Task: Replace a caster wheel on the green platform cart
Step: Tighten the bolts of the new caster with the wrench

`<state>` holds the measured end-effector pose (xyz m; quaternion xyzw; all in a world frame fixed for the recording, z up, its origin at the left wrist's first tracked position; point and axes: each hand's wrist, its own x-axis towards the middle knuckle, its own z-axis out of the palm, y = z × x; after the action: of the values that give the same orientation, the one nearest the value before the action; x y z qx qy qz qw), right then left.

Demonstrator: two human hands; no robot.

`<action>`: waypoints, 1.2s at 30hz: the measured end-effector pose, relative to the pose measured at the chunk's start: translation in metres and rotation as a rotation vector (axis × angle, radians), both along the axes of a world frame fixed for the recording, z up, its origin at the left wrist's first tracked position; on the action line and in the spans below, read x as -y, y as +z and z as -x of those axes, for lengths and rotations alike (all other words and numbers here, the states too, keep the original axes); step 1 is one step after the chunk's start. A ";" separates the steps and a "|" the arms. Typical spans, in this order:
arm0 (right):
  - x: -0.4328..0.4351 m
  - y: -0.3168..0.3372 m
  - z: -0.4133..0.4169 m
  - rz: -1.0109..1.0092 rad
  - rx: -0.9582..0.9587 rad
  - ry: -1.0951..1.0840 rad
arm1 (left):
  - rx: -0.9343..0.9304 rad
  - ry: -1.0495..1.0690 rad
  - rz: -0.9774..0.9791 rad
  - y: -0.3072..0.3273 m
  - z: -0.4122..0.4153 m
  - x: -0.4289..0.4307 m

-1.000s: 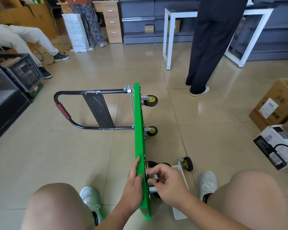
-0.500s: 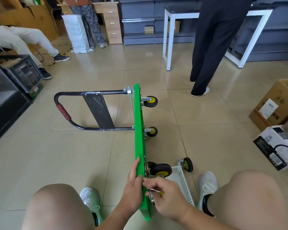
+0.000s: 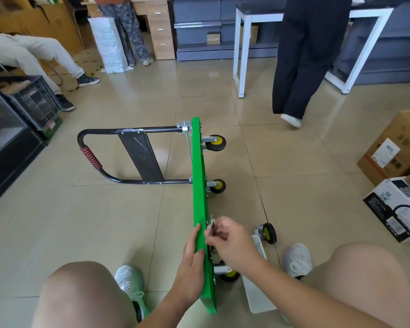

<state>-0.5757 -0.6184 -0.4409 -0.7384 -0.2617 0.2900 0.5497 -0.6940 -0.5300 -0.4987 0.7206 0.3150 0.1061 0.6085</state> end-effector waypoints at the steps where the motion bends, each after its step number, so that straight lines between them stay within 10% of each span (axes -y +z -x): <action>1: -0.006 0.002 -0.007 0.011 -0.015 -0.038 | -0.004 -0.006 -0.006 0.000 0.000 0.000; 36: 0.034 -0.014 0.029 -0.085 0.120 0.041 | 0.016 0.013 0.056 -0.005 -0.001 0.000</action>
<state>-0.6050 -0.6526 -0.4550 -0.7250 -0.3213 0.2448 0.5579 -0.6934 -0.5297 -0.5036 0.7003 0.3175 0.1070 0.6304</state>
